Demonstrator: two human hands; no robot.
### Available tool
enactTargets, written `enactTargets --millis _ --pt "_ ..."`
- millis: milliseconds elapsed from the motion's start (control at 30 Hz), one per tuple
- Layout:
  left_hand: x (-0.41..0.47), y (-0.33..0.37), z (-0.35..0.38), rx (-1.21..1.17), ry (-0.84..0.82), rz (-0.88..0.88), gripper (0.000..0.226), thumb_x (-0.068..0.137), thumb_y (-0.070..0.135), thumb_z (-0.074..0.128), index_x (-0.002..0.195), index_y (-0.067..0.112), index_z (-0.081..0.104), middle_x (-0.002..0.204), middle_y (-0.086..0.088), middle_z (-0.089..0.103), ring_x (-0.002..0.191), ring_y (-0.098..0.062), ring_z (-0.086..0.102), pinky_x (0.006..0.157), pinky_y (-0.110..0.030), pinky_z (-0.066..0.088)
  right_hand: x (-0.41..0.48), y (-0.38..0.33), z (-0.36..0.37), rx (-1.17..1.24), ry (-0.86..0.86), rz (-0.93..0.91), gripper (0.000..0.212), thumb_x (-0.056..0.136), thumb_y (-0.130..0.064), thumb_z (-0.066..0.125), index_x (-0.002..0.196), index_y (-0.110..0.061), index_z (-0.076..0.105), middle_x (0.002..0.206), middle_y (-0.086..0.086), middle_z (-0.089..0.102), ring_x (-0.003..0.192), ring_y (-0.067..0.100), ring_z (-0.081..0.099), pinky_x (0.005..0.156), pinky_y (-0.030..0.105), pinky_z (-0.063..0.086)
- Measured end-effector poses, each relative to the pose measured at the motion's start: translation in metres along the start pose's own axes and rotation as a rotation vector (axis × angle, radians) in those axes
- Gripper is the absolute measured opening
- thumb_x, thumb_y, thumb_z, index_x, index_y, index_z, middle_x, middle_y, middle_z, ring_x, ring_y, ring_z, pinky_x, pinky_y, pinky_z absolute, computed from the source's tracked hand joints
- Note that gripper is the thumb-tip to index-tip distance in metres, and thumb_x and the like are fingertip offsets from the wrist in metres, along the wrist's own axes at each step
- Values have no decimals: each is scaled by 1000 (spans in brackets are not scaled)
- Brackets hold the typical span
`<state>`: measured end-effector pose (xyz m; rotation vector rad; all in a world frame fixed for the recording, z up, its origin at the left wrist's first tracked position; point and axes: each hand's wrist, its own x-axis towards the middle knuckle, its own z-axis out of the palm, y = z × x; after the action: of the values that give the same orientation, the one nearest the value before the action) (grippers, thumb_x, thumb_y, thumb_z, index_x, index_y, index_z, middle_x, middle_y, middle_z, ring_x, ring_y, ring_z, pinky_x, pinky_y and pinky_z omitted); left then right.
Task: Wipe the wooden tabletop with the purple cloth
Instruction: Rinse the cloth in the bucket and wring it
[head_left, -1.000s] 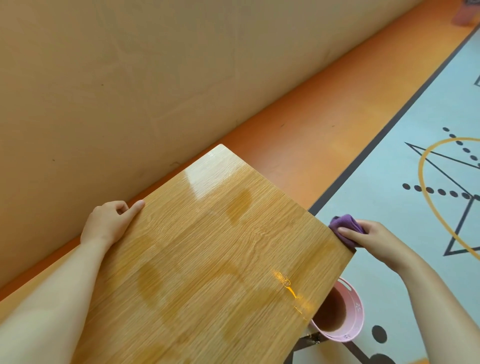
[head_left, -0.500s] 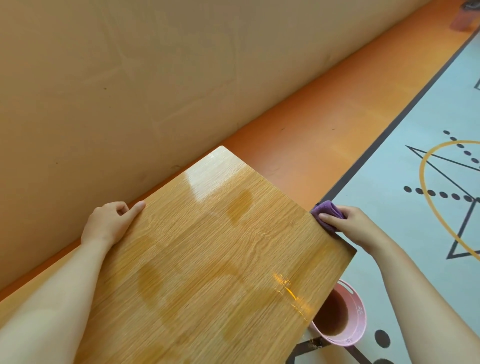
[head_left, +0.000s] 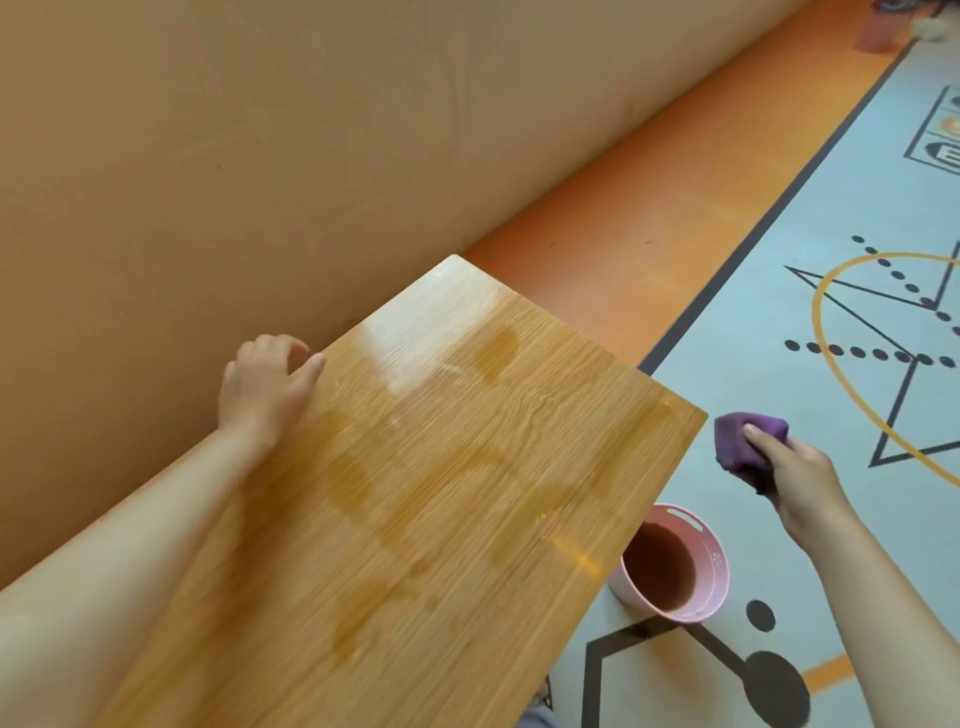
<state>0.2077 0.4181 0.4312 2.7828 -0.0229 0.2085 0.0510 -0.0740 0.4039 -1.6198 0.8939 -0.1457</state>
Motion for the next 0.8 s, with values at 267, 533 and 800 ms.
enactTargets --millis 267,533,800 --pt "-212 85 -5 -328 -112 201 26 89 31 54 113 20 56 111 10 52 106 -5 46 94 -24 37 -46 9 49 177 84 45 7 91 -18 55 93 -12 58 84 10 64 70 22 63 58 29 46" --pt "-300 99 17 -148 -87 163 24 79 23 66 101 21 58 101 7 55 97 -14 49 86 -27 41 -149 49 76 43 37 51 22 91 -29 58 97 -8 58 89 8 67 78 24 63 62 32 49" --pt "-301 90 27 -2 -70 196 24 83 33 44 101 21 55 103 3 54 98 -18 45 86 -30 30 -126 49 69 10 19 49 28 90 -25 59 91 2 52 80 9 53 73 20 50 61 29 39"
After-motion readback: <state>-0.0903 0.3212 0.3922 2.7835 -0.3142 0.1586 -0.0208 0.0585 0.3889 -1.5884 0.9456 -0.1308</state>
